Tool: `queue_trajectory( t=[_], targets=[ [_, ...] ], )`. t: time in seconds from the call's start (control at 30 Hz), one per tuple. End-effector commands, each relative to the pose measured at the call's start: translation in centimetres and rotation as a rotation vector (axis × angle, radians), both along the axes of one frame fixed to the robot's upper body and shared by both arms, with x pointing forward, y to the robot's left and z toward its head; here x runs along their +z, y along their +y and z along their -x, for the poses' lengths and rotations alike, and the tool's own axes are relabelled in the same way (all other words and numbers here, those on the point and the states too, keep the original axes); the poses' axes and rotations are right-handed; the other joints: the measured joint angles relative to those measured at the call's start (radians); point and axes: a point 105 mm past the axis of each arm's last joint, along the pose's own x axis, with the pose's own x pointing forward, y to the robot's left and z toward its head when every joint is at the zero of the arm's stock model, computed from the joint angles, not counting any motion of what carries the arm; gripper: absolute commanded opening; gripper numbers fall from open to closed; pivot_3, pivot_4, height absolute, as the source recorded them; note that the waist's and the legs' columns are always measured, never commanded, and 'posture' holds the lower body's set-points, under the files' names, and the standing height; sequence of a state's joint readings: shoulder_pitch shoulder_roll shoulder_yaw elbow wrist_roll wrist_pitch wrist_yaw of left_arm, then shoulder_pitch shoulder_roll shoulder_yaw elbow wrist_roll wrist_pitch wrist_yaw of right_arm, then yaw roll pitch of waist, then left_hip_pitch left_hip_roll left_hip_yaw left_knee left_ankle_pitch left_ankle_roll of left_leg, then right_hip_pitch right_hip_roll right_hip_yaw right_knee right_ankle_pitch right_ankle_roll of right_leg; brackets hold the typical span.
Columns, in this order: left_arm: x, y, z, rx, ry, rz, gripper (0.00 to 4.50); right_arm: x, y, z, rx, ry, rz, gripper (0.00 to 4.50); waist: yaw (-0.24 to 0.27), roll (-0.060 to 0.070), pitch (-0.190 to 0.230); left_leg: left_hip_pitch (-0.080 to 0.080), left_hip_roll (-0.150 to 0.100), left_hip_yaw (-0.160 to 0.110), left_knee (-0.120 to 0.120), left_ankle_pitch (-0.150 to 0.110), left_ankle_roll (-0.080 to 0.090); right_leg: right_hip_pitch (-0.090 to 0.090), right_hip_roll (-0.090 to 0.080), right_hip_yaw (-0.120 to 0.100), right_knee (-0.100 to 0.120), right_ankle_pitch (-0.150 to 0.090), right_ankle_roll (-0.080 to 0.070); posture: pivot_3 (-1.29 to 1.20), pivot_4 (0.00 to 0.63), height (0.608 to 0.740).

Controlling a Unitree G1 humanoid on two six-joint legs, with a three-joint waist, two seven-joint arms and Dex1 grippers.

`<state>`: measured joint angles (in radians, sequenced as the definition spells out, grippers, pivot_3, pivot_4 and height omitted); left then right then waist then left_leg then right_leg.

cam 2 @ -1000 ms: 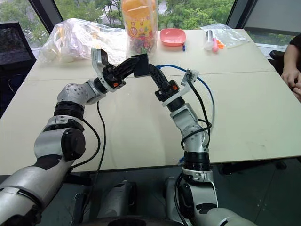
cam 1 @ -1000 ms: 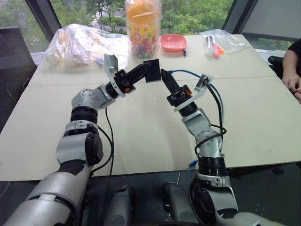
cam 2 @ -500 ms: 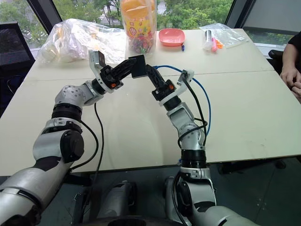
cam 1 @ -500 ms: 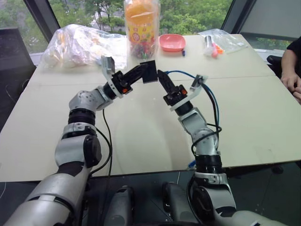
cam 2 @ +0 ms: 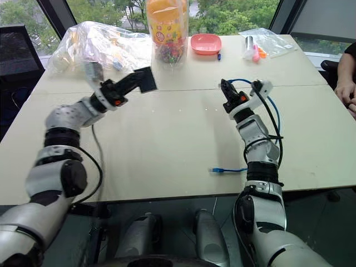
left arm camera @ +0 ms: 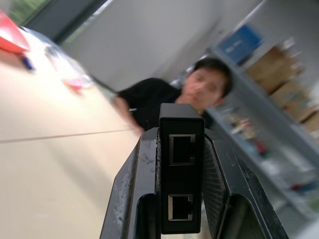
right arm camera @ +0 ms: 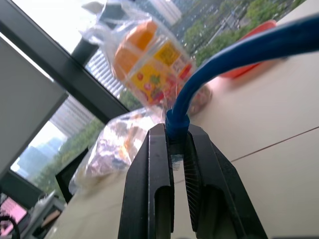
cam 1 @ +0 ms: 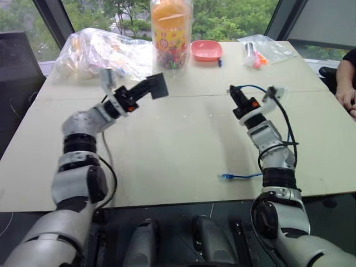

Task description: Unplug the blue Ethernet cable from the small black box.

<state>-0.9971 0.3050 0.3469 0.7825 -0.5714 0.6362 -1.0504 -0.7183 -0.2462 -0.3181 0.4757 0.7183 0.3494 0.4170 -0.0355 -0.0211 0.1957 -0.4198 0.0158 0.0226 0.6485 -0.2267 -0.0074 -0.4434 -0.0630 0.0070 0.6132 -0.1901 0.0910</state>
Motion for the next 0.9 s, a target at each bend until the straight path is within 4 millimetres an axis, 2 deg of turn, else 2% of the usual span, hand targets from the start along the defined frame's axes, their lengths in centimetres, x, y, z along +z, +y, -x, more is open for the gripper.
queue_trajectory(
  t=[0.03,0.07,0.13,0.27,0.37,0.4,0.5,0.7,0.77,0.9],
  targets=[
    [1.3,-2.1,-0.4,0.099,-0.18,-0.121,0.5,0.3,-1.9,-1.8,-0.111,0.044,0.155,0.02,0.0,0.0,0.0,0.0,0.0,0.0,0.0,0.0,0.0,0.0,0.0,0.0,0.0,0.0,0.0,0.0,0.15,0.74],
    [1.2,-2.8,-0.4,0.108,-0.198,-0.133,0.5,0.1,-2.2,-2.2,-0.13,0.064,0.177,0.02,0.001,0.0,0.0,0.0,0.0,0.001,0.0,0.0,0.0,0.0,0.0,0.001,-0.001,0.0,0.0,0.0,0.15,0.74],
    [0.5,-4.5,-0.5,0.139,-0.261,-0.199,0.5,-0.5,-2.8,-2.8,-0.159,0.103,0.269,0.84,0.002,0.0,0.0,-0.001,-0.001,0.001,0.0,0.0,0.0,0.0,0.0,0.001,-0.001,0.0,0.0,0.0,0.15,0.74],
    [-0.2,-6.4,-0.4,0.167,-0.311,-0.224,0.5,-0.9,-2.9,-3.1,-0.129,0.115,0.38,2.7,0.001,0.0,0.0,-0.001,-0.001,0.002,-0.001,0.0,0.0,0.0,0.0,0.001,-0.002,0.0,0.0,0.0,0.15,0.74],
    [-1.0,-7.8,-0.7,0.204,-0.354,-0.285,0.5,-1.4,-2.5,-2.9,-0.098,0.116,0.502,4.34,-0.005,0.0,0.0,-0.001,-0.001,0.002,-0.001,0.0,0.001,0.0,0.0,0.001,-0.002,0.0,0.001,0.0,0.15,0.74],
    [-1.4,-8.5,-0.8,0.219,-0.372,-0.315,0.5,-1.7,-1.9,-2.4,-0.063,0.102,0.564,4.46,-0.005,0.0,0.0,-0.001,-0.001,0.002,-0.001,0.0,0.001,0.0,0.001,0.002,-0.002,0.0,0.001,0.0,0.15,0.74],
    [-2.5,-10.2,-1.0,0.246,-0.397,-0.37,0.5,-2.1,0.2,-0.1,0.02,0.034,0.655,4.46,0.004,0.0,0.0,-0.001,-0.001,0.001,-0.001,0.0,0.001,0.0,0.001,0.001,-0.002,0.0,0.001,0.0,0.15,0.74],
    [-4.2,-11.6,-1.4,0.258,-0.384,-0.421,0.5,-1.7,1.1,2.8,-0.019,-0.007,0.599,4.46,0.02,0.0,0.0,-0.001,-0.001,0.002,0.001,-0.001,0.001,-0.001,0.001,0.001,-0.002,0.0,0.001,0.0,0.15,0.74],
    [-4.6,-11.8,-1.4,0.249,-0.378,-0.431,1.52,-1.5,0.9,3.2,-0.048,-0.011,0.579,4.5,0.023,0.0,0.0,-0.001,-0.001,0.001,0.002,-0.001,0.001,-0.001,0.001,0.001,-0.002,0.0,0.001,0.0,0.15,0.74],
    [-4.6,-11.8,-1.4,0.238,-0.357,-0.41,3.03,-1.3,-0.2,3.7,-0.117,-0.02,0.593,4.5,0.024,0.0,0.0,-0.002,-0.001,0.001,0.002,-0.001,0.001,0.0,0.001,0.001,-0.002,-0.001,0.001,0.0,0.15,0.74]
  ],
)
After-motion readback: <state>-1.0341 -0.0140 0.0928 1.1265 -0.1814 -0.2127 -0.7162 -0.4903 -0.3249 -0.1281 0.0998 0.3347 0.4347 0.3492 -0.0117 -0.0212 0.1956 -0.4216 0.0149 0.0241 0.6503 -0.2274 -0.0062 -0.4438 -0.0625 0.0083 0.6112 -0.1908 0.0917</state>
